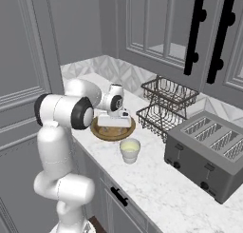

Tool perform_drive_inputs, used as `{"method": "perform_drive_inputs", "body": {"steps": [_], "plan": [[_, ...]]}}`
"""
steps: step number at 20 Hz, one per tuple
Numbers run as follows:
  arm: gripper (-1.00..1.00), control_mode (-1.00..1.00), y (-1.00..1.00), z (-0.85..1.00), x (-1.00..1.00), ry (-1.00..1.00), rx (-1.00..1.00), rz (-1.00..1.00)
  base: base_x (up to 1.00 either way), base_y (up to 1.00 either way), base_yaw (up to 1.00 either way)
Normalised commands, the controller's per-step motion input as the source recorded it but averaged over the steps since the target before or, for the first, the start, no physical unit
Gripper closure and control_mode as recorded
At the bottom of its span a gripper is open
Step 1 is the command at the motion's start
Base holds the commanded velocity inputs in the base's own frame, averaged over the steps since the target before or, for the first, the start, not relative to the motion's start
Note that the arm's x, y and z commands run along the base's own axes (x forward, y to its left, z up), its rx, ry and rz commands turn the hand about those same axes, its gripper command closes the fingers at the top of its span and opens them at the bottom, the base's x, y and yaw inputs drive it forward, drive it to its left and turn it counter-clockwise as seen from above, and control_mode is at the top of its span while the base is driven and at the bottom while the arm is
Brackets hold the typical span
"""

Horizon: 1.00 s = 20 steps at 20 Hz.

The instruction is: Grab a lemon wedge from the fridge and one ice cube from the ice bowl, and put them in the glass of lemonade.

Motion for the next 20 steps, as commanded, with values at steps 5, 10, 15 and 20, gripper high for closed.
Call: {"method": "perform_drive_inputs", "body": {"steps": [5,10,15,20], "plan": [[-1.00,-1.00,0.00,-0.20,0.27,0.00,0.03,0.08,0.00,0.00,0.00],[-1.00,-1.00,0.00,-0.32,0.04,-0.05,0.07,0.06,0.00,0.00,0.00],[-1.00,-1.00,0.00,-0.19,-0.03,-0.03,0.06,0.03,0.00,0.00,0.00],[-1.00,-1.00,0.00,0.00,-0.14,0.00,0.02,0.01,0.00,0.00,0.00]]}}
